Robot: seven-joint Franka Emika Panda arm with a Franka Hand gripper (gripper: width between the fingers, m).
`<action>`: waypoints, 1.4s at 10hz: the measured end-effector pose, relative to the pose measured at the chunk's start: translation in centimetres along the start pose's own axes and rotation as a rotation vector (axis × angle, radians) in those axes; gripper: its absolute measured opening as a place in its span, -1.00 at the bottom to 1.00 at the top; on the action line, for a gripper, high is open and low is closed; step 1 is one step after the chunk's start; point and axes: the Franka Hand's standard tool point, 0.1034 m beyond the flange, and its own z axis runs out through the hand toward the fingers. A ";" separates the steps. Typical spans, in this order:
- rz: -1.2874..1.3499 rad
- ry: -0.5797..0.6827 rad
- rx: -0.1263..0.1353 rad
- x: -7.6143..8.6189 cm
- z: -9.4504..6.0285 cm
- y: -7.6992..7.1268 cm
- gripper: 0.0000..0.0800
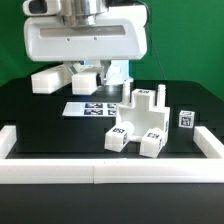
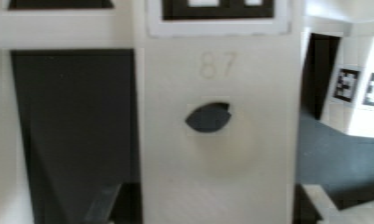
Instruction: Assemble chair
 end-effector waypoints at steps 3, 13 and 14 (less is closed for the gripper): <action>0.013 0.001 -0.001 0.0 0.3 -0.6 -0.27; 0.201 0.027 0.004 -1.8 0.1 -9.2 -0.27; 0.202 0.027 0.004 -1.8 0.1 -9.2 -0.27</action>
Offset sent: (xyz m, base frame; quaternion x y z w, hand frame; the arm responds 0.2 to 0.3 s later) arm 0.0000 0.0000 0.0000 0.0000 0.0000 0.1296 0.9916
